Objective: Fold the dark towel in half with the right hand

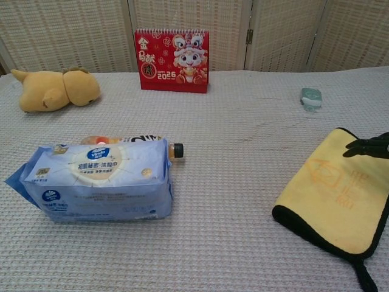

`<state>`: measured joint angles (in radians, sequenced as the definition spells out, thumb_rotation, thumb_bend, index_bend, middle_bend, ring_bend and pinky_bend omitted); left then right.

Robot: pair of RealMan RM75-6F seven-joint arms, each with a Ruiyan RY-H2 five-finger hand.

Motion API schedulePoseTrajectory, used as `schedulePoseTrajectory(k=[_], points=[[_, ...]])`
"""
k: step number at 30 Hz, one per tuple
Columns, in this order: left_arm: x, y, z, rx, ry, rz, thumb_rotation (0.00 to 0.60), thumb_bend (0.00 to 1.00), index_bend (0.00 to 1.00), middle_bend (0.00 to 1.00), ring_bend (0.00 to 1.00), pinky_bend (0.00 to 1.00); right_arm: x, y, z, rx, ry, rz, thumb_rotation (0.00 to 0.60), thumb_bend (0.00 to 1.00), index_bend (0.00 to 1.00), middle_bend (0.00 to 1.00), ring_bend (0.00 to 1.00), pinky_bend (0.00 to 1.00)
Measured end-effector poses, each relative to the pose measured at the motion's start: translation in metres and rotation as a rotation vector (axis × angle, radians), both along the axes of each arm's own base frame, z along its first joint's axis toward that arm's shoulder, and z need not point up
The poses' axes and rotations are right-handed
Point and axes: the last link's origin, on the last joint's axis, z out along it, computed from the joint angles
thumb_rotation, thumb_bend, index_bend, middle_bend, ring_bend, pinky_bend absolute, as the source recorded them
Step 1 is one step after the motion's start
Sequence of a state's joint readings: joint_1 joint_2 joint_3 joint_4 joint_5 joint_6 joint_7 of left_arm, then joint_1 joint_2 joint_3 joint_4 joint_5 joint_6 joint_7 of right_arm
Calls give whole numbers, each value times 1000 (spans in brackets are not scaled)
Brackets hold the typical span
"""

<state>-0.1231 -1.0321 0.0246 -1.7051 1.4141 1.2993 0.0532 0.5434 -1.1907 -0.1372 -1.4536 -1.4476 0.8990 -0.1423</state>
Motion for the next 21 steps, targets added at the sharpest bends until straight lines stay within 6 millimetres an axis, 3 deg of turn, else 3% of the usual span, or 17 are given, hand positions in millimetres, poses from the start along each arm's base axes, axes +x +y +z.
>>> schedulePoseTrajectory(k=[8, 13, 18, 21], points=[[2, -2, 2, 8, -3, -11, 600, 135, 0, 0, 0, 0, 6, 27, 44, -121, -57, -14, 600, 451, 0, 0, 0, 0], [4, -5, -3, -22, 5, -8, 600, 134, 0, 0, 0, 0, 9, 51, 78, -334, -167, -2, 600, 451, 0, 0, 0, 0], [11, -10, -6, -35, 13, -43, 600, 134, 0, 0, 0, 0, -2, 96, 106, -595, -203, -48, 600, 451, 0, 0, 0, 0], [15, -13, -9, -44, 12, -79, 600, 135, 0, 0, 0, 0, -10, 122, 111, -662, -180, -122, 600, 450, 0, 0, 0, 0]])
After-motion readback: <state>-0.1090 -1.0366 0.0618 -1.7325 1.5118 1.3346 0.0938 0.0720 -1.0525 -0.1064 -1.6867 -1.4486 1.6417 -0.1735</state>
